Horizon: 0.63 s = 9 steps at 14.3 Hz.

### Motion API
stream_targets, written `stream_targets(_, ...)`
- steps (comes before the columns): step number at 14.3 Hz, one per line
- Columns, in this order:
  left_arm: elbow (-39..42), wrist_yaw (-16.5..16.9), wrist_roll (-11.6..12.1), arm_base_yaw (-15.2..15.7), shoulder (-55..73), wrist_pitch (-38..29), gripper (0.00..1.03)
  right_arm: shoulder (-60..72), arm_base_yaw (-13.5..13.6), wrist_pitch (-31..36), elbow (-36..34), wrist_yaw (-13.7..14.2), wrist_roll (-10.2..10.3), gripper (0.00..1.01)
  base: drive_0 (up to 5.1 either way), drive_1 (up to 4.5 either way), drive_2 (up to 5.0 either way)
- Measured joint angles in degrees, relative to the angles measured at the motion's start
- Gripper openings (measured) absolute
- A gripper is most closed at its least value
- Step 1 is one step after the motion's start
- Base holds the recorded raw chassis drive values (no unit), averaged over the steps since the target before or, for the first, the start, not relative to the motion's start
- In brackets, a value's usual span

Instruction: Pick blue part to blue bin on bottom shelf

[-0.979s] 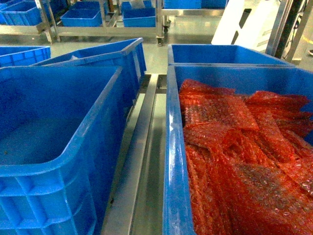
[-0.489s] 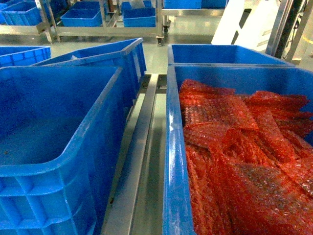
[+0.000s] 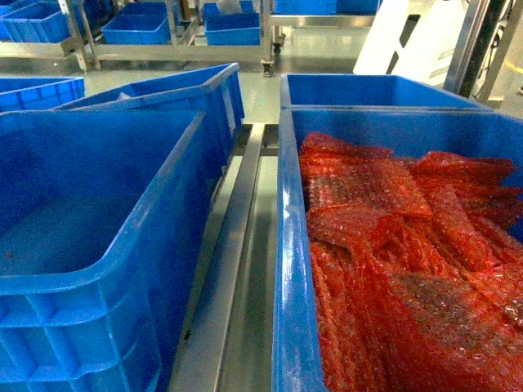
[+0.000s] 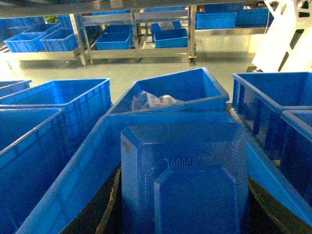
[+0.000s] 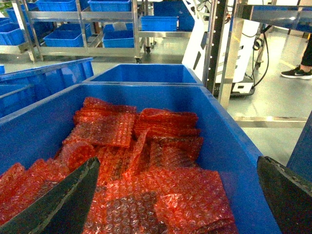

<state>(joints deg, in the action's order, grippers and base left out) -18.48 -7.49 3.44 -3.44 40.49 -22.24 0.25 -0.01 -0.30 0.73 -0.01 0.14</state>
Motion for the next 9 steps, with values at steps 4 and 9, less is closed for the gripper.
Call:
stream_targets(4,0.0,0.0,0.0,0.0,0.0,0.0,0.44,0.0,0.0,0.0,0.0,0.0,0.0,0.98,0.0,0.0,0.0)
stream_targets(9,0.0,0.0,0.0,0.0,0.0,0.0,0.44,0.0,0.0,0.0,0.0,0.0,0.0,0.98,0.0,0.0,0.0)
